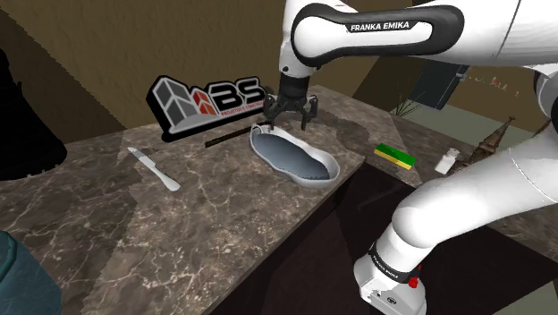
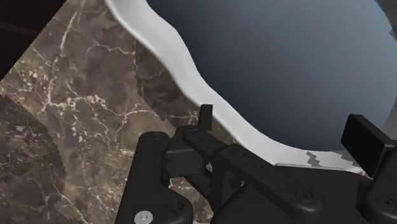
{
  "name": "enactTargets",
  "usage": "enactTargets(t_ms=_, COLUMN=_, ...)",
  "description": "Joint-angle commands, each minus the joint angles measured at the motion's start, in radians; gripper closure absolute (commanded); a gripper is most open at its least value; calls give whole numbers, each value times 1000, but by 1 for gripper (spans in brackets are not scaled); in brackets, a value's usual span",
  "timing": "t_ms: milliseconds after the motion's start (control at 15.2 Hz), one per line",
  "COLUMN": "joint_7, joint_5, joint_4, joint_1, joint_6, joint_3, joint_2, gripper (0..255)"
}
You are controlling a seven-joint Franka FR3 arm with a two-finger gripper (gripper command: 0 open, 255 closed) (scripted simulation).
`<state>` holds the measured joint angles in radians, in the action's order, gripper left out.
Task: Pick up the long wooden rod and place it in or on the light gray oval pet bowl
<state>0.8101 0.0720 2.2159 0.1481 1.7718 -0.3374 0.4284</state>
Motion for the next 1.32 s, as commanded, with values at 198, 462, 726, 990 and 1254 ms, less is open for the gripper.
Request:
enactTargets(t_ms=198, joint_7=308, joint_5=-22, joint_4=-132, joint_1=60, joint_6=67, joint_3=-75, joint_2=-204, gripper=0)
enactTargets(t_ms=462, joint_7=542, joint_5=-69, joint_4=-259, joint_1=87, joint_6=98, joint_3=-103, joint_2=-372, gripper=0)
enactTargets(t_ms=726, joint_7=758, joint_5=-123, joint_4=-397, joint_1=90, joint_6=113, joint_3=-98, joint_2=-532, gripper=0)
enactTargets(t_ms=990, joint_7=895, joint_5=-154, joint_4=-486, joint_1=83, joint_6=129, joint_3=-76, joint_2=-638, gripper=0)
enactTargets(t_ms=1254, joint_7=899, joint_5=-160, joint_4=-445, joint_1=82, joint_6=179, joint_3=-74, joint_2=-649, gripper=0)
